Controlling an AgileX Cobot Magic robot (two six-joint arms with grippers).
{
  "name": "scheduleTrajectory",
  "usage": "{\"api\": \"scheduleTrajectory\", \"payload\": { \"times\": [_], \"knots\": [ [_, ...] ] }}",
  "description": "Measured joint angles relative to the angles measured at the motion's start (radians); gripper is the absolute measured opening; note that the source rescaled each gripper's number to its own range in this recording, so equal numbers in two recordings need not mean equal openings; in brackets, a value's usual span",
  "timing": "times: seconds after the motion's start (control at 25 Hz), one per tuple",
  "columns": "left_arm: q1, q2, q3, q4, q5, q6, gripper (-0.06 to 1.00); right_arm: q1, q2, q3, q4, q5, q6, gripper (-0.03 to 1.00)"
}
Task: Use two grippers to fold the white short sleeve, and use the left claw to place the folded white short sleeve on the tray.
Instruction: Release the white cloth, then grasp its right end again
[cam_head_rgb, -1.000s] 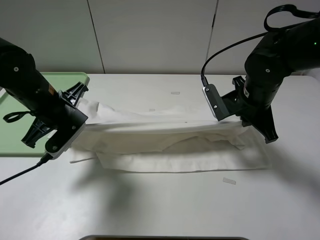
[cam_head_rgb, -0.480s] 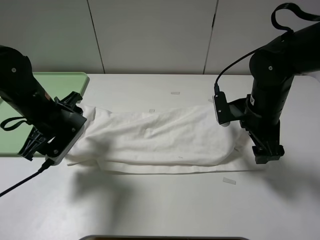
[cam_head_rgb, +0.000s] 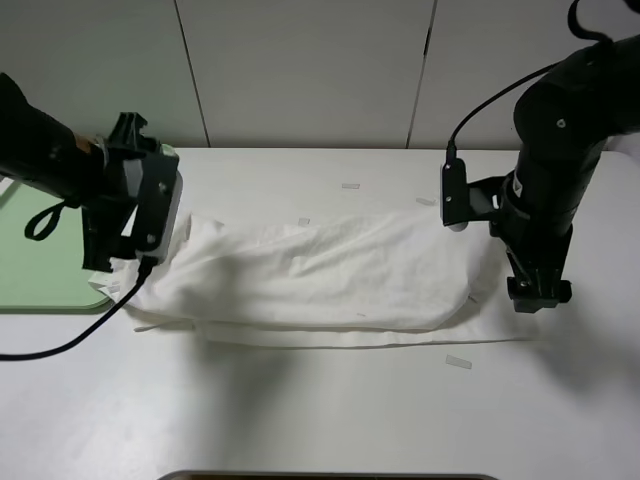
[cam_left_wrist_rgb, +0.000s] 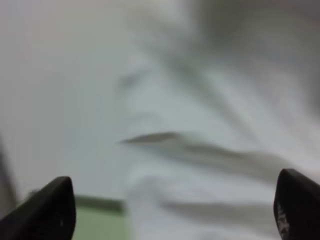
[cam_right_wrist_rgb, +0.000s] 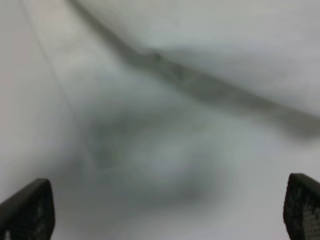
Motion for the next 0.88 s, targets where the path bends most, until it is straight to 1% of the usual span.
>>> {"api": "scheduleTrajectory", "payload": {
  "times": [0.12,0.16,0.2,0.24,0.32,0.36,0.44,0.48,0.6,0.68,0.72,0.76,0.84,0.88],
  "knots": [
    [0.0,-0.048,0.0,0.0,-0.067,-0.099,0.79,0.0,-0.08,0.0,-0.036,-0.003,0.066,1.0],
    [0.0,-0.048,0.0,0.0,-0.067,-0.099,0.79,0.0,-0.102,0.0,-0.036,-0.004,0.078,1.0],
    [0.0,-0.067,0.0,0.0,-0.086,-0.133,0.79,0.0,-0.127,0.0,-0.036,-0.004,0.089,1.0],
    [0.0,-0.105,0.0,0.0,-0.111,-0.187,0.79,0.0,-0.149,0.0,-0.036,-0.004,0.097,1.0],
    [0.0,-0.165,0.0,0.0,-0.141,-0.258,0.79,0.0,-0.208,0.0,-0.036,-0.005,0.104,1.0],
    [0.0,-0.222,0.001,0.0,-0.164,-0.323,0.79,0.0,-0.238,0.0,-0.035,-0.011,0.108,1.0],
    [-0.003,-0.278,0.001,0.0,-0.183,-0.409,0.79,0.0,-0.302,0.0,-0.026,-0.04,0.126,1.0],
    [-0.003,-0.278,0.001,0.0,-0.183,-0.409,0.79,0.0,-0.335,0.0,-0.019,-0.059,0.145,1.0],
    [-0.017,-0.35,0.001,0.0,-0.187,-0.508,0.79,0.0,-0.441,0.0,-0.011,-0.11,0.198,1.0],
    [-0.034,-0.413,0.001,0.0,-0.16,-0.57,0.82,0.0,-0.508,0.0,-0.01,-0.128,0.226,1.0],
    [-0.051,-0.471,0.001,0.0,-0.104,-0.592,0.88,0.0,-0.536,0.0,-0.01,-0.131,0.236,1.0],
    [-0.057,-0.494,0.001,0.0,-0.072,-0.595,0.92,0.0,-0.564,0.0,-0.007,-0.131,0.248,1.0],
    [-0.066,-0.547,0.001,-0.003,0.008,-0.614,0.97,0.0,-0.628,0.0,0.014,-0.134,0.281,1.0],
    [-0.069,-0.572,0.001,-0.01,0.052,-0.639,0.98,0.0,-0.675,0.0,0.046,-0.135,0.302,1.0]
  ]
}}
